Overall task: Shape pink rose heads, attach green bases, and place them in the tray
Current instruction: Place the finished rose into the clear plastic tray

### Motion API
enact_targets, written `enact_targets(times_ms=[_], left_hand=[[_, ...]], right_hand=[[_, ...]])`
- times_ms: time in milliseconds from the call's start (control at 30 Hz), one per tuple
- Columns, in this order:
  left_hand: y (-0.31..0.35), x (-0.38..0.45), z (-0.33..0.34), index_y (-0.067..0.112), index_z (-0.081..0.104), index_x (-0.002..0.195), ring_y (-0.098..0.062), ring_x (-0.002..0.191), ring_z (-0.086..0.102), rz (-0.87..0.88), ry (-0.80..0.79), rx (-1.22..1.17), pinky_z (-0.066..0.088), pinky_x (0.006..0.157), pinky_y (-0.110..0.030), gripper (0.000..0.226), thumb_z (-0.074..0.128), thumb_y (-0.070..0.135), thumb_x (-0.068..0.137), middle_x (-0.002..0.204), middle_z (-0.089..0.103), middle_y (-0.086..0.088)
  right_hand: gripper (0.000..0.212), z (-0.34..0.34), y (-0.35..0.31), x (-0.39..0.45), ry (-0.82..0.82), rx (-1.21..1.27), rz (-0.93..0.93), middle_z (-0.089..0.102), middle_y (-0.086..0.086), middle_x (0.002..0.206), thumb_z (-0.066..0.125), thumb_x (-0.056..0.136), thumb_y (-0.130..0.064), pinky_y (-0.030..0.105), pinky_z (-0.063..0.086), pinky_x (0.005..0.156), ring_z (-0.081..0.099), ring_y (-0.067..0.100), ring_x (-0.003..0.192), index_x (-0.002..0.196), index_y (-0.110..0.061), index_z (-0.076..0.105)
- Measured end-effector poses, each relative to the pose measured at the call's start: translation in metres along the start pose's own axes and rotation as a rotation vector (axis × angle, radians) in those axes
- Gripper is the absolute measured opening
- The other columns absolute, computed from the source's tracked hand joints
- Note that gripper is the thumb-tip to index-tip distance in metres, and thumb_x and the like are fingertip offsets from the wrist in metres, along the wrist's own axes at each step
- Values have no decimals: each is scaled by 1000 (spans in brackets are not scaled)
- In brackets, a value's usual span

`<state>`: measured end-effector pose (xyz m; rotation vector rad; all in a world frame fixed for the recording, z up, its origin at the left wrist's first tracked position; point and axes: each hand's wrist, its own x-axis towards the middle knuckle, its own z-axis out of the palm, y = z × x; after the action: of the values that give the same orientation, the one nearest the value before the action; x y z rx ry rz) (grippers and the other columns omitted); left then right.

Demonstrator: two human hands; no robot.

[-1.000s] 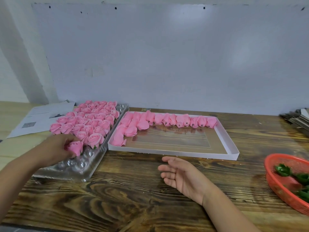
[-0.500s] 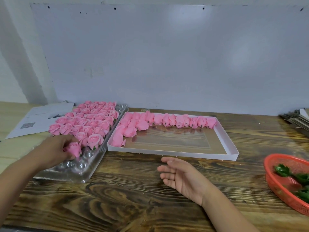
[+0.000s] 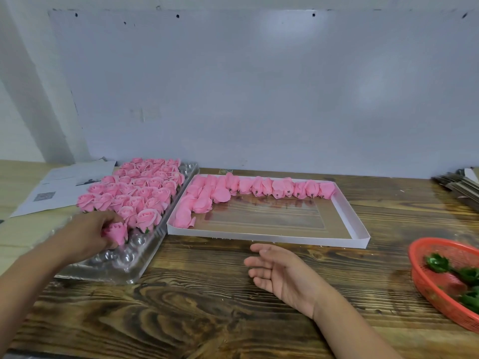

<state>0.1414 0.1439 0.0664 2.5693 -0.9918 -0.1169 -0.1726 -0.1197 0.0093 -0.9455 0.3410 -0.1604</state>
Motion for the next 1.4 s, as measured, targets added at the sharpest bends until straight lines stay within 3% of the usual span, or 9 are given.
enact_targets(times_ms=[233, 667, 800, 900, 1100, 1200, 1267, 1400], left_hand=[[0, 1, 0, 20, 72, 98, -7, 74, 61, -8, 4, 1, 41, 62, -25, 41, 85, -5, 68, 78, 67, 11], [3, -2, 1, 14, 72, 112, -11, 75, 60, -46, -5, 5, 40, 64, -25, 45, 82, -6, 72, 80, 65, 8], [0, -7, 2, 13, 65, 128, -14, 70, 67, -60, 2, -19, 49, 61, -26, 53, 77, -6, 80, 88, 64, 7], [-5, -12, 2, 16, 63, 133, -12, 80, 64, -58, 41, -40, 45, 64, -25, 60, 81, 0, 79, 97, 62, 5], [-2, -18, -5, 21, 67, 126, -16, 90, 62, -13, 128, -18, 46, 74, -32, 62, 89, 5, 70, 114, 69, -5], [15, -21, -8, 18, 68, 125, -18, 96, 57, 44, 222, 23, 45, 83, -37, 55, 88, 13, 75, 122, 69, -8], [34, -22, -7, 18, 70, 121, -15, 91, 57, 93, 286, 9, 46, 78, -33, 44, 85, 16, 80, 120, 69, -6], [78, -14, 3, 20, 73, 109, -2, 78, 58, 166, 358, -77, 42, 68, -20, 22, 77, 18, 88, 94, 69, 7]], right_hand=[[50, -1, 1, 1, 6, -11, -1, 70, 22, 105, 71, 85, -18, 31, 59, 69, 70, 25, 83, 130, -2, 56], [53, -1, 1, 2, 16, -18, 2, 71, 21, 105, 72, 83, -19, 31, 58, 68, 70, 25, 83, 130, -3, 56], [53, 0, 1, 2, 16, -18, 5, 71, 22, 105, 73, 83, -19, 30, 59, 68, 70, 25, 83, 130, -3, 56], [53, 0, 1, 1, 16, -17, 7, 71, 22, 104, 73, 82, -19, 30, 59, 67, 70, 25, 82, 130, -2, 56], [49, 2, 0, -1, 13, -22, 3, 71, 22, 104, 70, 86, -17, 30, 58, 67, 70, 25, 82, 130, -2, 55], [41, 2, 0, -1, 9, -27, 2, 71, 22, 104, 64, 93, -14, 30, 59, 68, 69, 25, 82, 131, -2, 55], [39, 2, 0, -1, 7, -31, 3, 71, 22, 104, 62, 94, -13, 30, 59, 68, 69, 25, 82, 131, -2, 55], [39, 4, -1, -1, 10, -34, 6, 71, 21, 103, 62, 94, -14, 30, 59, 68, 70, 24, 82, 130, -3, 55]])
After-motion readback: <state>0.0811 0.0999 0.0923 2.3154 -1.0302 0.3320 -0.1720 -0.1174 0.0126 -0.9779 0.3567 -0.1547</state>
